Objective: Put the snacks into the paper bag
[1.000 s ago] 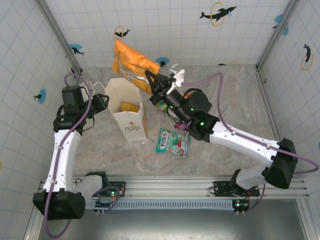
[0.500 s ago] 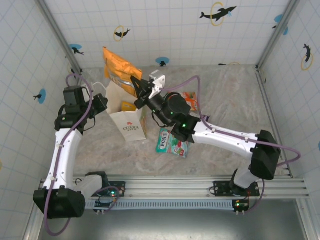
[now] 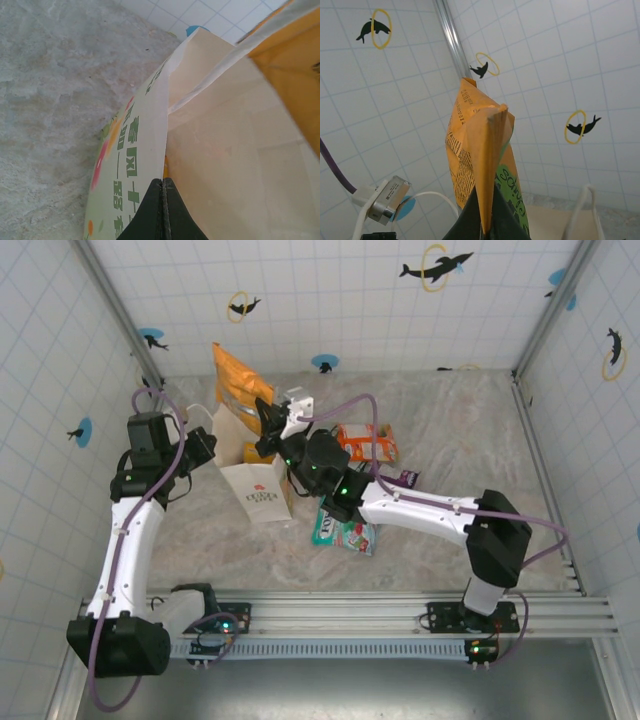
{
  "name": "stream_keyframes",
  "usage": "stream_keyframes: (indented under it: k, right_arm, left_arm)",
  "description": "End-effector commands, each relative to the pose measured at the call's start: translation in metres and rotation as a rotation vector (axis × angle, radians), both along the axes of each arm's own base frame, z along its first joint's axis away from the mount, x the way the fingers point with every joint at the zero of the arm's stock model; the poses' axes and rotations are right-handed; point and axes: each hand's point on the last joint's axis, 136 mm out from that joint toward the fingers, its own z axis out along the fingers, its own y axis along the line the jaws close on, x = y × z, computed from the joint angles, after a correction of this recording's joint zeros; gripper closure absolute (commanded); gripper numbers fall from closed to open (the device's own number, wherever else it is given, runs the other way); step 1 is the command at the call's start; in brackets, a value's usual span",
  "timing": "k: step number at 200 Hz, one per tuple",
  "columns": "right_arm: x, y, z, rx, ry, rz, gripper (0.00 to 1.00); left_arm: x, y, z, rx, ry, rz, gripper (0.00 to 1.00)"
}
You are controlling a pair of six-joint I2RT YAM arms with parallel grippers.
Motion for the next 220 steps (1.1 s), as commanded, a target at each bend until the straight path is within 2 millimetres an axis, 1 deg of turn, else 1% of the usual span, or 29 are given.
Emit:
stream_keyframes:
  k: [1, 21, 33, 92, 129, 142, 169, 181, 190, 220]
  right_arm:
    - [0.0, -0.002, 0.021, 0.117, 0.015, -0.006, 1.0]
    - [0.003, -0.001, 0.014, 0.111, 0.032, -0.015, 1.0]
    - [0.004, 0.0, 0.012, 0.11, 0.041, -0.018, 0.96]
    - [0.008, -0.003, 0.005, 0.082, 0.048, -0.057, 0.97]
    - [0.003, -0.004, 0.0, 0.051, 0.05, -0.078, 0.96]
    - [0.003, -0.004, -0.001, 0.045, 0.053, -0.077, 0.91]
    - [0.002, -0.003, 0.002, 0.044, 0.049, -0.067, 0.65]
    - [0.001, -0.004, 0.006, 0.045, 0.043, -0.069, 0.58]
    - [-0.002, -0.005, 0.01, 0.043, 0.033, -0.071, 0.56]
    - [-0.006, -0.013, 0.017, 0.041, 0.012, -0.072, 0.55]
  left_arm:
    - [0.0, -0.003, 0.007, -0.014, -0.034, -0.012, 1.0]
    - [0.001, -0.004, 0.009, -0.016, -0.041, -0.016, 1.0]
    - [0.002, -0.003, 0.01, -0.017, -0.042, -0.014, 1.0]
    - [0.002, -0.004, 0.011, -0.016, -0.044, -0.016, 1.0]
    - [0.003, -0.004, 0.01, -0.018, -0.043, -0.017, 1.0]
    - [0.004, -0.004, 0.01, -0.019, -0.041, -0.017, 1.0]
    - [0.004, -0.004, 0.011, -0.019, -0.046, -0.018, 1.0]
    - [0.004, -0.004, 0.011, -0.018, -0.046, -0.016, 1.0]
    - [0.004, -0.004, 0.012, -0.016, -0.046, -0.018, 1.0]
    - [0.004, -0.005, 0.011, -0.018, -0.044, -0.021, 1.0]
